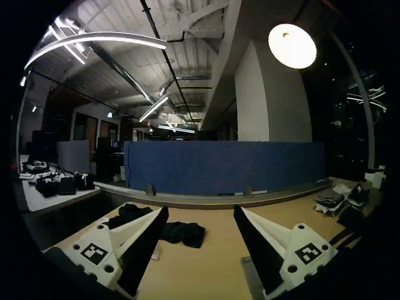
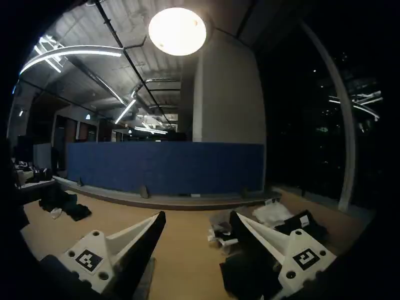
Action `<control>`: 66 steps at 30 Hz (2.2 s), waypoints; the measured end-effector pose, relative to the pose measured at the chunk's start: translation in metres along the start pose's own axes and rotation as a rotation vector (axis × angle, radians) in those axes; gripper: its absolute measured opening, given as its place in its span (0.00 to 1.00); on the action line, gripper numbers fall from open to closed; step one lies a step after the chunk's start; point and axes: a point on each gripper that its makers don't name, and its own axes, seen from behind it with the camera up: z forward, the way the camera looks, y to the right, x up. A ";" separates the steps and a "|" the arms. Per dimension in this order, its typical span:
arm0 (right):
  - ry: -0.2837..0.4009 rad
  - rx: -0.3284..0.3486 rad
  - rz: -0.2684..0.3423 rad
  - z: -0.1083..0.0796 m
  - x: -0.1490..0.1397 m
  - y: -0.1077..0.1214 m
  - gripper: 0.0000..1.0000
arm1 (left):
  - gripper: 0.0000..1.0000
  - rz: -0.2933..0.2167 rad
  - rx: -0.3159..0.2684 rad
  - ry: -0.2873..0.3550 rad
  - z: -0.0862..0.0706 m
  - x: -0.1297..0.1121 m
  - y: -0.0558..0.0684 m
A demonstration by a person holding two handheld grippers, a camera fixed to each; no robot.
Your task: Fold towel
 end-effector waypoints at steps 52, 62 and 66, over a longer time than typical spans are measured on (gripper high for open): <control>-0.454 0.565 -0.211 -0.058 0.034 -0.077 1.00 | 0.97 0.196 -0.627 -0.427 -0.067 0.011 0.121; -0.500 0.631 -0.251 -0.074 0.017 -0.088 1.00 | 0.97 0.251 -0.681 -0.475 -0.082 -0.008 0.126; -0.510 0.638 -0.260 -0.076 0.008 -0.090 1.00 | 0.97 0.262 -0.680 -0.484 -0.086 -0.018 0.126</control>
